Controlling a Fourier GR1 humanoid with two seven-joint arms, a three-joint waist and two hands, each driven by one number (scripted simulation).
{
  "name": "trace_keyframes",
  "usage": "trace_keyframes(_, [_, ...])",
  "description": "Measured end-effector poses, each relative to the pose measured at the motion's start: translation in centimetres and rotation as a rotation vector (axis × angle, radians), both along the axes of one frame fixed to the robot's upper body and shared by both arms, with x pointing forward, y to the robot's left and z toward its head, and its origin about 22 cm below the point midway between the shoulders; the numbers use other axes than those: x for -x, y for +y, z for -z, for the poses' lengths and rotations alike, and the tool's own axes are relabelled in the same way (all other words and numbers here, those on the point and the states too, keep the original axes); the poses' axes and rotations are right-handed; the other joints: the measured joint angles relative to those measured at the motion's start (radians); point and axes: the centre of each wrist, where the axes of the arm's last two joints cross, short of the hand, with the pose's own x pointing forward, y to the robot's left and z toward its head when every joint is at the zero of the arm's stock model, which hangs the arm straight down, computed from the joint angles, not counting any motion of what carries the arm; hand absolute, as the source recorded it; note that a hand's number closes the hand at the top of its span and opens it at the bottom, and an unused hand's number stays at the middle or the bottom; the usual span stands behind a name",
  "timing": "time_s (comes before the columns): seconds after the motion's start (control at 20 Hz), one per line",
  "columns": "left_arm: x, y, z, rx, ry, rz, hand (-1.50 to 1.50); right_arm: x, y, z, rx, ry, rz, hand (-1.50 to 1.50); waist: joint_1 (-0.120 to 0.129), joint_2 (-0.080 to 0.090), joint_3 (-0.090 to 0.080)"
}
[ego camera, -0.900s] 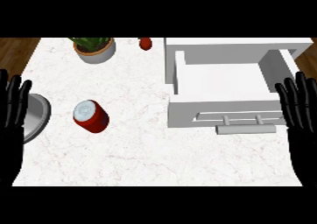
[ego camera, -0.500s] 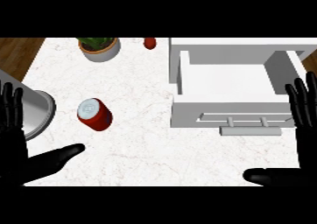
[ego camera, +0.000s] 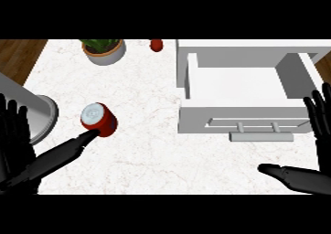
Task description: Pick up the can, place it into the drawer and close the drawer
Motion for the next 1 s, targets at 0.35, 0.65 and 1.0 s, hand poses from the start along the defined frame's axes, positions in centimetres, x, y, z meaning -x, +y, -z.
trace_keyframes(0.35, [-1.2,-0.8,-0.3,0.014,0.018,-0.006,-1.5,0.8,-0.6,-0.1,-0.011,0.002,0.016,-1.5,0.0,-0.001,0.0])
trace_keyframes(0.65, [-2.9,-1.6,1.6,0.031,0.061,-0.006,-1.5,1.2,-0.7,0.3,-0.004,-0.007,0.016,-1.5,-0.001,0.0,-0.001])
trace_keyframes(1.0, [-4.0,-2.7,5.9,0.034,0.111,-0.025,-1.5,1.6,-1.4,-0.3,0.001,-0.015,0.017,-1.5,-0.002,0.0,-0.001])
